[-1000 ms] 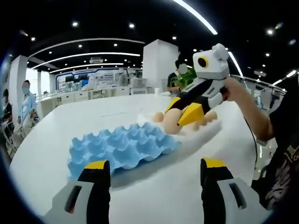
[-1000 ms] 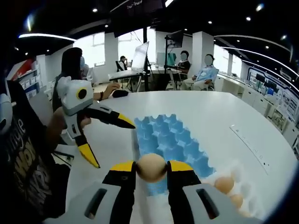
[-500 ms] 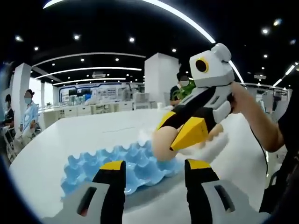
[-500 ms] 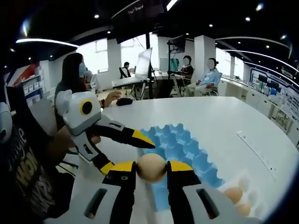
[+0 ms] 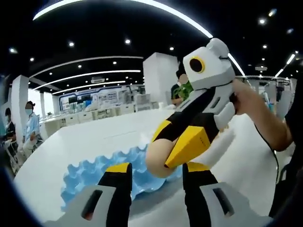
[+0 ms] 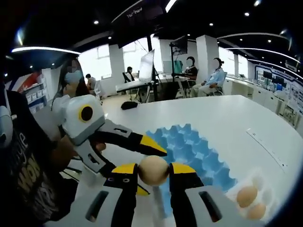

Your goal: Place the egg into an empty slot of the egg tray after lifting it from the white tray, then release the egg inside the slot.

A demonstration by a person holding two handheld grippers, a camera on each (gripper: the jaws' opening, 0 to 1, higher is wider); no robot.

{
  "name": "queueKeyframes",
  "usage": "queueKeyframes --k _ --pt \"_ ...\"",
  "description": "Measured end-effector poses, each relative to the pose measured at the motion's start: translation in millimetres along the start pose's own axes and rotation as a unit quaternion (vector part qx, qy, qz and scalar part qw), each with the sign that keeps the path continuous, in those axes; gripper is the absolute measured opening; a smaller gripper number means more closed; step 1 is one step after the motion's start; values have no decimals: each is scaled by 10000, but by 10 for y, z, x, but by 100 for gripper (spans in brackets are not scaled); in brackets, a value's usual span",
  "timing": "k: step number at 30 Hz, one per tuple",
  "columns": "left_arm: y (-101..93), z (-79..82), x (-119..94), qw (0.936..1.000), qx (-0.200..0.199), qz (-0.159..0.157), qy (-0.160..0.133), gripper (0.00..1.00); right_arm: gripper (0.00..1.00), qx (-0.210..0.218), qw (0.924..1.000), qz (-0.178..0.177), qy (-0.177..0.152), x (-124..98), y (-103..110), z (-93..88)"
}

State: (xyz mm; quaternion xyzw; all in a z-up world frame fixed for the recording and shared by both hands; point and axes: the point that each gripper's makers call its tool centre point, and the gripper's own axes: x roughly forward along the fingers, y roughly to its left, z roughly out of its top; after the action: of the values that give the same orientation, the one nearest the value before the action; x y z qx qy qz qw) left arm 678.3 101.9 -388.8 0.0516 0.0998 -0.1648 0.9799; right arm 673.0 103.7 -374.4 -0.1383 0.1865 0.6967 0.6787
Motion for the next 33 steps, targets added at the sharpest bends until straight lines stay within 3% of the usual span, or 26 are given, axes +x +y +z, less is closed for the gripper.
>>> queueKeyframes --k 9,14,25,33 --pt "-15 12 34 9996 259 71 98 35 27 61 10000 -8 -26 13 5 -10" --pt "-64 -5 54 9980 603 63 160 29 27 86 10000 -25 -6 45 10 -26" --pt "-48 -7 35 9987 496 22 116 28 28 92 9999 -26 -45 59 18 -14" --pt "8 -9 11 9993 361 75 84 28 30 48 9996 0 -296 -4 23 56"
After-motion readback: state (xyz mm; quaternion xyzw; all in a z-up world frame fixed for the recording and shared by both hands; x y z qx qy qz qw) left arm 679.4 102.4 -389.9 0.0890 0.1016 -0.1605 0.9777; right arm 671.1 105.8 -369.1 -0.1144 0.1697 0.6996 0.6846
